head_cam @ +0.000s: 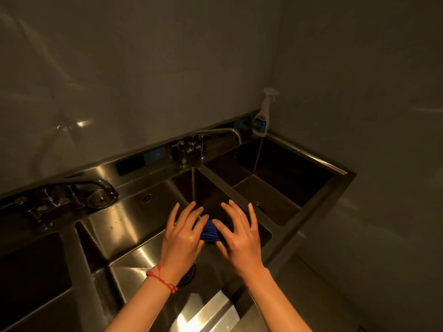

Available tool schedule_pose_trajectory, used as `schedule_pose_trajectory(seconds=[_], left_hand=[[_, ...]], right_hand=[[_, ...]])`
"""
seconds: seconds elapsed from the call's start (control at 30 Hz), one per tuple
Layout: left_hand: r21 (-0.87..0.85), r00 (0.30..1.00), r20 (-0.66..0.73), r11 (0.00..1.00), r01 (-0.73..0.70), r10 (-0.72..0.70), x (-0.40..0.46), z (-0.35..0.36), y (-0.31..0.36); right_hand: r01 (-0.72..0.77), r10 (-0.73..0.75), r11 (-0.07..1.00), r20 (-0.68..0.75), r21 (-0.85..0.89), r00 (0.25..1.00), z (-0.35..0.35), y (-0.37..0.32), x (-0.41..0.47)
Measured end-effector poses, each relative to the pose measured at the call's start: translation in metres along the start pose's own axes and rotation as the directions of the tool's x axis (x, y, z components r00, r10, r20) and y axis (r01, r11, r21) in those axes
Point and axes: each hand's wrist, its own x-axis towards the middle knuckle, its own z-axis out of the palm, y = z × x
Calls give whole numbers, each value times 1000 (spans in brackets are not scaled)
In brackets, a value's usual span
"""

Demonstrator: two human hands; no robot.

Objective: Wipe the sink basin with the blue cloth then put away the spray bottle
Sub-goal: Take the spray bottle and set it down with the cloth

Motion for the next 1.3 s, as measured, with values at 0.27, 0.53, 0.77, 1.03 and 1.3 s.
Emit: schedule_pose_trajectory(seconds=[0.27, 0.53, 0.77, 1.03, 1.3], left_hand=[[21, 1000, -22, 1000, -7, 7, 45, 11, 58], [5, 994, -110, 1000, 4, -4, 83, 37, 79], [-41, 987, -161, 999, -3, -4, 127, 68, 74], [-57, 989, -149, 998, -22, 14, 176, 105, 79], [-47, 990, -134, 998, 34, -40, 220, 149, 105]], right_hand=[[29, -25, 997, -65, 65, 998, -18, 65, 2], [-1, 6, 998, -78, 58, 997, -13, 110, 13], [-3, 6, 999, -71, 37, 997, -1, 149, 42], [-93, 87, 993, 77, 67, 993, 11, 197, 67], [-237, 180, 897, 179, 374, 967, 19, 265, 73]])
